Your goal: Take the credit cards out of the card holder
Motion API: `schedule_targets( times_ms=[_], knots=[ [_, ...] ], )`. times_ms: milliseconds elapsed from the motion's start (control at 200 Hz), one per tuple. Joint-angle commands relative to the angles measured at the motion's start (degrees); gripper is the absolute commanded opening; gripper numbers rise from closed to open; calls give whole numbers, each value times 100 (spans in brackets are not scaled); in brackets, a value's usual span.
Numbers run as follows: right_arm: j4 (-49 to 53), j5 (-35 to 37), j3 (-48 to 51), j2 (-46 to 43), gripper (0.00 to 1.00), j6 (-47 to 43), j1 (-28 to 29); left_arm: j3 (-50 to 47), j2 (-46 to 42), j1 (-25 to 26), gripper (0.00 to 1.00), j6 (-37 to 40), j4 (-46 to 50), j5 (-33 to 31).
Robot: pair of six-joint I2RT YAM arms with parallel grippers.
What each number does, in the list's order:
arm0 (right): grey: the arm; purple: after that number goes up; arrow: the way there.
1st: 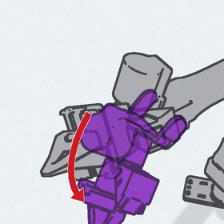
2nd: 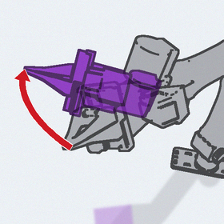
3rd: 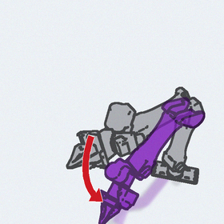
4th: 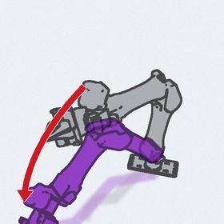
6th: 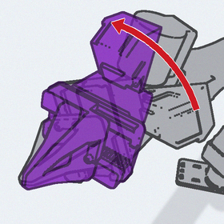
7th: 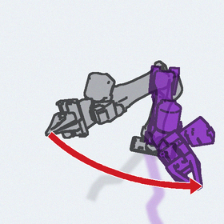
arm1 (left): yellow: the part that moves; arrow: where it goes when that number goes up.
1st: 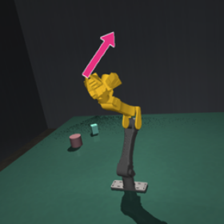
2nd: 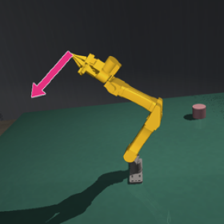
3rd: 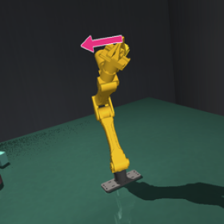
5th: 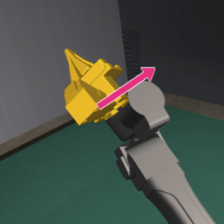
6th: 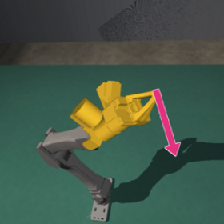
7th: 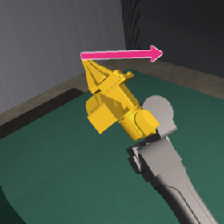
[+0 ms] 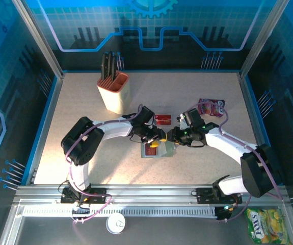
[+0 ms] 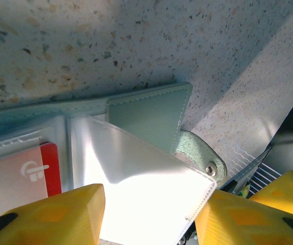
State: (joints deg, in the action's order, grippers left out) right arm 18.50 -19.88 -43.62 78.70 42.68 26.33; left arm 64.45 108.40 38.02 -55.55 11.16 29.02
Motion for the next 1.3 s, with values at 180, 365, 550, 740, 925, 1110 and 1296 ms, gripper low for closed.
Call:
schedule_targets(
  times_ms=[180,365,550,740,925,1110,1296],
  knots=[
    [170,-111,-247,-115,33,92,353,11,-494,-90,52,140,-510,200],
    [198,-77,-327,-114,33,99,404,108,-550,-144,50,183,-396,187],
    [48,-125,-306,86,32,161,519,-344,-838,-270,46,308,113,-220],
    [-286,-300,-356,518,31,262,693,-1096,-1280,-482,36,281,141,-389],
    [-542,-419,-519,1009,31,355,929,-1489,-1506,-605,25,302,205,-504],
    [-772,-512,-573,1387,29,439,1023,-1697,-1414,-647,15,243,-2,-389],
    [-866,-526,-569,1564,29,458,1029,-1723,-1279,-663,7,275,-78,-335]
  ],
)
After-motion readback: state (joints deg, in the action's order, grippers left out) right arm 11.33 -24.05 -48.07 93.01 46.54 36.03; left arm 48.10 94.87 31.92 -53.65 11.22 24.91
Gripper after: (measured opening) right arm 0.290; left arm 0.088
